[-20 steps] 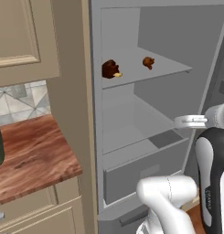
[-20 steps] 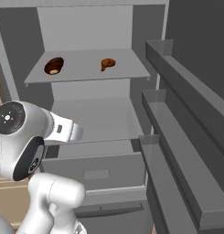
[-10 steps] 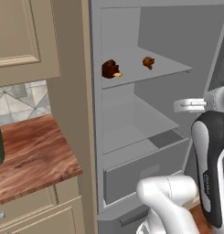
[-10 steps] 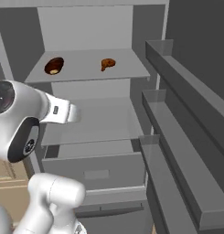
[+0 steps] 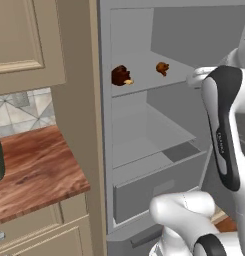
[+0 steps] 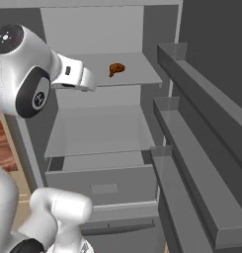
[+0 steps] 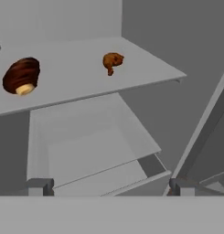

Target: Gather the squash and lemon wedge from the fridge and place them on a tray on the dining counter. Then gather the steak and chicken drumstick from the fridge and place them on the other tray.

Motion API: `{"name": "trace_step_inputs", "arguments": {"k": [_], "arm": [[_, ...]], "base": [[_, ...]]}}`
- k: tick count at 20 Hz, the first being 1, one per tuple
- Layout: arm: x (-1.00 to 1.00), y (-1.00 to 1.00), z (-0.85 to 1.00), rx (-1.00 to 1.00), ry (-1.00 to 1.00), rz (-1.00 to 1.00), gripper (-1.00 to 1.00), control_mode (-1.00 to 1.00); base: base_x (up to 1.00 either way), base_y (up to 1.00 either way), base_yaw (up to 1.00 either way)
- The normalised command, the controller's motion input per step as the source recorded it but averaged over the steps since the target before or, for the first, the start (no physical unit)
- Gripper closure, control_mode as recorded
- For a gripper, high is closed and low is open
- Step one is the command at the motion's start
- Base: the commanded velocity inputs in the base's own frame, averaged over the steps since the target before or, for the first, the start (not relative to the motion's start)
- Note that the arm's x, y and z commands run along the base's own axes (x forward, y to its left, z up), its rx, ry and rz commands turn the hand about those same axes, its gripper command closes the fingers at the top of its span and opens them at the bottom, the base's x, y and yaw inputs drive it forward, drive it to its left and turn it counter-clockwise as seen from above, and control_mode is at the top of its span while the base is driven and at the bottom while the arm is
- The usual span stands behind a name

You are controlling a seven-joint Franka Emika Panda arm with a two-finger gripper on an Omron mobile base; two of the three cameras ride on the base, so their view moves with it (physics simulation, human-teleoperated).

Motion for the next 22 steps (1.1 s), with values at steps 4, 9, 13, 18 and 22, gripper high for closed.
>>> {"name": "trace_step_inputs", "arguments": {"k": [4, 9, 13, 18, 22], "arm": [[0.58, 0.07, -0.01, 0.00, 0.02, 0.00, -1.00, -1.00], [0.57, 0.01, -0.29, -0.02, -0.01, 0.00, -1.00, -1.00], [0.68, 0.00, -0.32, -0.02, -0.01, 0.00, -1.00, -1.00], [0.74, 0.01, -0.27, -0.05, 0.00, 0.00, -1.00, -1.00], [0.76, 0.00, -0.03, -0.03, 0.00, 0.00, -1.00, -1.00]], "base": [[0.00, 0.00, 0.00], [0.00, 0.00, 0.00], [0.00, 0.00, 0.00], [0.00, 0.00, 0.00], [0.00, 0.00, 0.00]]}}
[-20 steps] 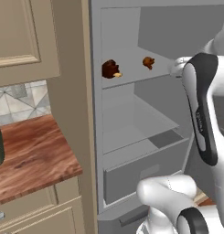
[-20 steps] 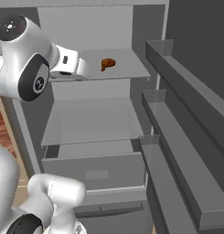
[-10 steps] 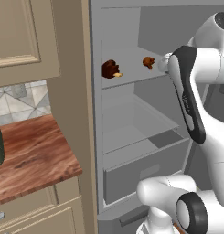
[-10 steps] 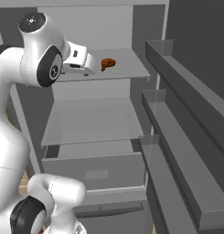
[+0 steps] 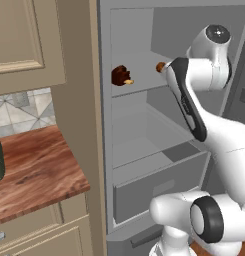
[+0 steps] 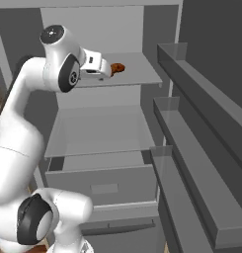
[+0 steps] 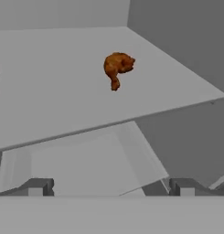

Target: Gather the squash and lemon wedge from the fridge and place them on a tray on the dining counter. Then gather the steak and chicken drumstick from the fridge and place them on the other tray.

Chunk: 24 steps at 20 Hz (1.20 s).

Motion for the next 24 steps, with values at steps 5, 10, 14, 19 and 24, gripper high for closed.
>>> {"name": "trace_step_inputs", "arguments": {"k": [5, 10, 14, 19, 24], "arm": [[0.76, 0.00, 0.01, -0.03, 0.02, 0.00, -1.00, -1.00], [0.58, 0.00, -0.01, -0.06, 0.06, 0.00, -1.00, -1.00], [0.49, -0.06, 0.00, -0.04, 0.09, 0.00, -1.00, -1.00], [0.37, -0.17, -0.04, -0.05, 0.07, 0.00, -1.00, -1.00], [0.35, -0.07, -0.17, -0.04, 0.04, 0.00, -1.00, -1.00]], "base": [[0.00, 0.00, 0.00], [0.00, 0.00, 0.00], [0.00, 0.00, 0.00], [0.00, 0.00, 0.00], [0.00, 0.00, 0.00]]}}
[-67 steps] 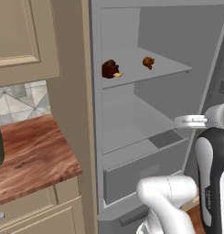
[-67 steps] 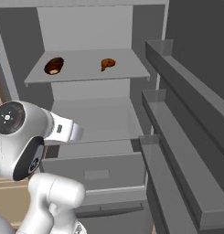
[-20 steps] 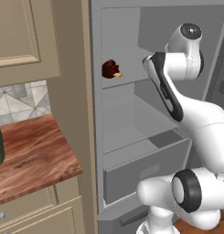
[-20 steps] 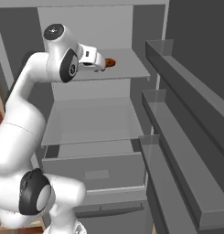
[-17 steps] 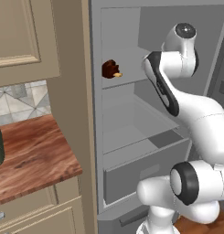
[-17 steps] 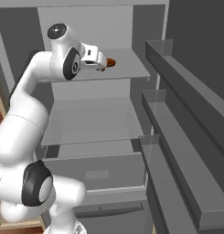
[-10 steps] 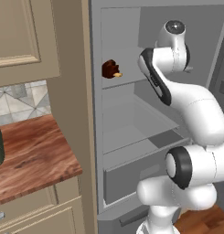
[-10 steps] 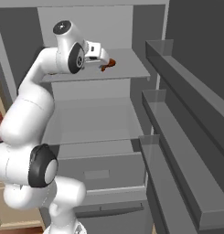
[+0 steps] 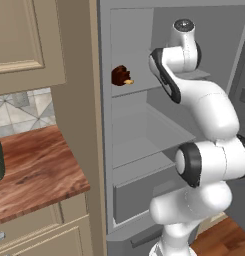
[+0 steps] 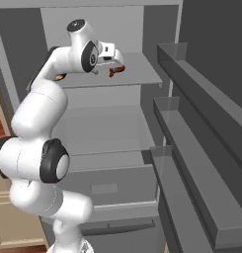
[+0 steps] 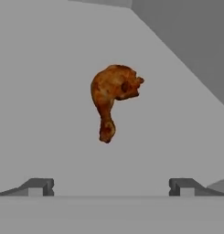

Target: Gather the squash and lemon wedge from the fridge and place them on a tray on the dining counter. Then gather the steak and chicken drumstick from the fridge and place them on the other tray.

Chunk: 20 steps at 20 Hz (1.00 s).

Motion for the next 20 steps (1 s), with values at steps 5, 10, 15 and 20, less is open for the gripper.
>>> {"name": "trace_step_inputs", "arguments": {"k": [5, 10, 15, 20], "arm": [[0.34, 0.00, -0.29, -0.03, 0.01, 0.00, -1.00, -1.00], [0.39, 0.00, -0.23, -0.01, 0.00, 0.00, -1.00, -1.00], [0.54, 0.00, -0.13, 0.00, 0.00, 0.00, -1.00, -1.00], [0.47, 0.00, -0.05, 0.00, 0.00, 0.00, -1.00, -1.00]], "base": [[0.00, 0.00, 0.00], [0.00, 0.00, 0.00], [0.00, 0.00, 0.00], [0.00, 0.00, 0.00]]}}
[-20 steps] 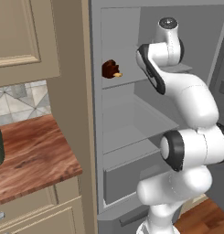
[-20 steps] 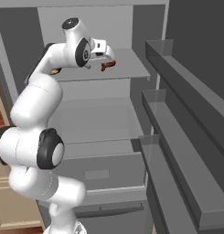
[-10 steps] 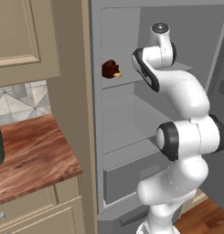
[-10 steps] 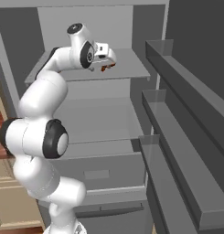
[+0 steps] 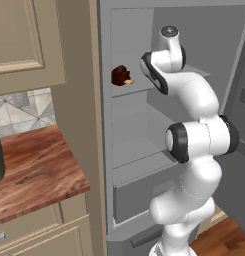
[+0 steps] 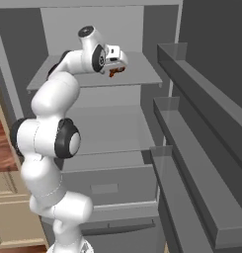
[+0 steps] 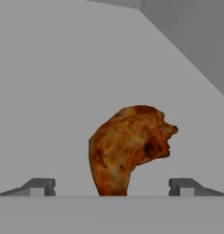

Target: Gather the squash and lemon wedge from the fridge and place them on a tray on the dining counter. Then gather the steak and chicken drumstick from the fridge and place them on the other tray.

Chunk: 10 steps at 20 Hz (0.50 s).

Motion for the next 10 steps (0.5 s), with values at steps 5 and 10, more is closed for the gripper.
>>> {"name": "trace_step_inputs", "arguments": {"k": [5, 10], "arm": [[0.14, -0.02, -0.18, 0.00, 0.00, 0.00, -1.00, -1.00], [-0.05, -0.14, -0.25, 0.00, 0.00, -0.01, -1.00, -1.00]], "base": [[0.00, 0.00, 0.00], [0.00, 0.00, 0.00]]}}
